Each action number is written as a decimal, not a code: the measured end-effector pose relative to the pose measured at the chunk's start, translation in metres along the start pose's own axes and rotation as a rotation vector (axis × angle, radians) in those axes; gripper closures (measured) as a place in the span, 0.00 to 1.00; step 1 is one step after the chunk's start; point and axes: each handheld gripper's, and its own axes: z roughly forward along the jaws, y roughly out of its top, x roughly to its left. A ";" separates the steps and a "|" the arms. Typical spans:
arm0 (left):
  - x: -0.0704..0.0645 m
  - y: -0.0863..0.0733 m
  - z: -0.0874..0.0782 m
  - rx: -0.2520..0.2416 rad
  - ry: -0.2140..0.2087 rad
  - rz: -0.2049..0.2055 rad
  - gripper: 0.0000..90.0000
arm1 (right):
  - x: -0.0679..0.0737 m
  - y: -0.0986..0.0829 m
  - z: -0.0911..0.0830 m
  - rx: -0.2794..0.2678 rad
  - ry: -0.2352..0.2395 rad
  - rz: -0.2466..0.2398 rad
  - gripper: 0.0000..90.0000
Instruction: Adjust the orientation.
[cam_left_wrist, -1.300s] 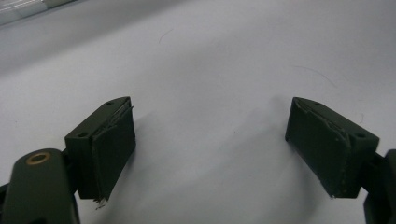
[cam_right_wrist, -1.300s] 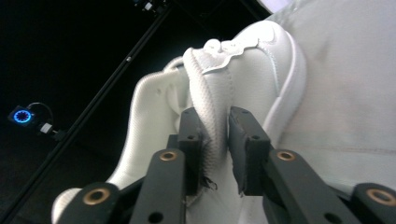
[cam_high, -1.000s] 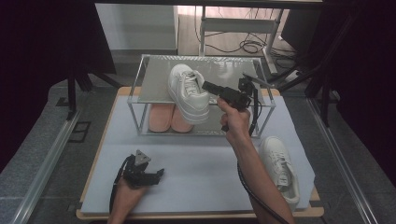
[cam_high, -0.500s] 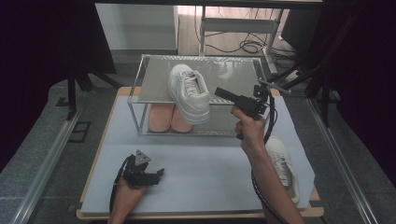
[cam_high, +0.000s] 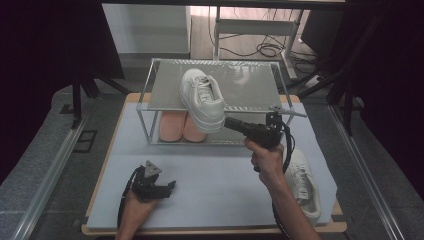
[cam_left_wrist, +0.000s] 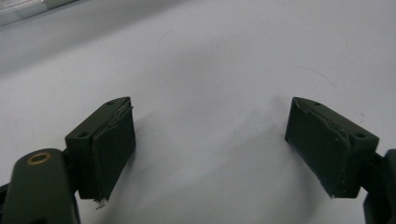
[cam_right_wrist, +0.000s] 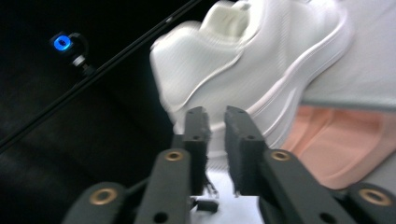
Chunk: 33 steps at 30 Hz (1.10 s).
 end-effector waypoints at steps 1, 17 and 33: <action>0.000 0.000 0.000 0.000 0.000 0.000 0.18 | 0.001 -0.003 0.001 0.007 0.010 -0.001 0.95; 0.000 0.000 0.000 0.001 0.000 -0.001 0.18 | 0.001 -0.016 0.021 0.058 0.042 -0.004 1.00; 0.000 0.000 0.000 0.000 -0.002 -0.002 0.18 | 0.007 -0.008 0.071 0.112 0.005 -0.036 1.00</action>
